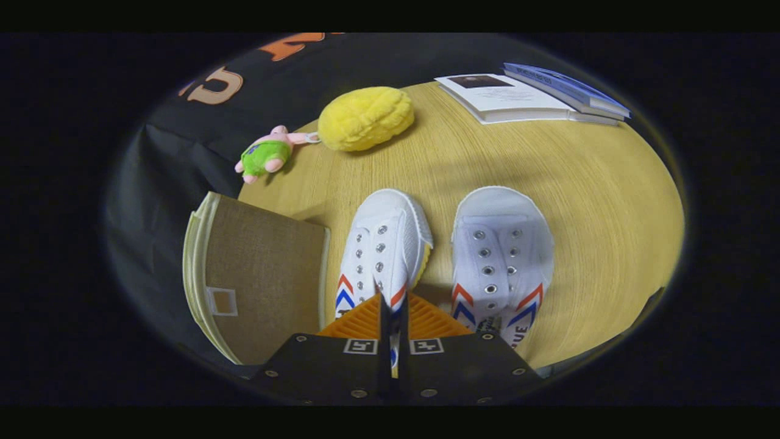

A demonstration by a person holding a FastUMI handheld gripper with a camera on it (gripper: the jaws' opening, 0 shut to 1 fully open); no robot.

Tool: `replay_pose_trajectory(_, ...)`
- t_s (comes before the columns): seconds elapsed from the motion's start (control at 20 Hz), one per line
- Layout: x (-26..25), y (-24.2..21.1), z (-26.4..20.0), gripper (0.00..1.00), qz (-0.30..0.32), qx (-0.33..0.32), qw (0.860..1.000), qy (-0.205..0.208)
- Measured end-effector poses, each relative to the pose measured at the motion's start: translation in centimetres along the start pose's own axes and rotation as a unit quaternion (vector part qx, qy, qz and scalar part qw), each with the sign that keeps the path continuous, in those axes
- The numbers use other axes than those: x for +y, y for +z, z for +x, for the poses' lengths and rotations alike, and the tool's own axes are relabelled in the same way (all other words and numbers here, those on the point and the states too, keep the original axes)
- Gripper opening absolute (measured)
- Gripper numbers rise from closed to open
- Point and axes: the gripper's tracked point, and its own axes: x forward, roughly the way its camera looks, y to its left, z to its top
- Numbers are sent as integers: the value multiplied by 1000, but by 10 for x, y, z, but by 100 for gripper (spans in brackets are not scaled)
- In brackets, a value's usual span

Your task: Open the storage box then place both shoes into the box .Put the left shoe in first, then the right shoe, with the right side of both shoes facing outward in a uniform manner.

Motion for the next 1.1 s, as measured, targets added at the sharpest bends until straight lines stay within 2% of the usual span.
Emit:
replay_pose_trajectory(0.4, 61, 49, -66, 5, -13, -73, 995, 63)
replay_pose_trajectory(0.65, 110, 69, -102, 5, -59, -104, 988, 98)
replay_pose_trajectory(0.85, 155, 62, -102, 5, -94, -97, 982, 129)
replay_pose_trajectory(1.1, 204, 37, -79, 5, -140, -64, 976, 155)
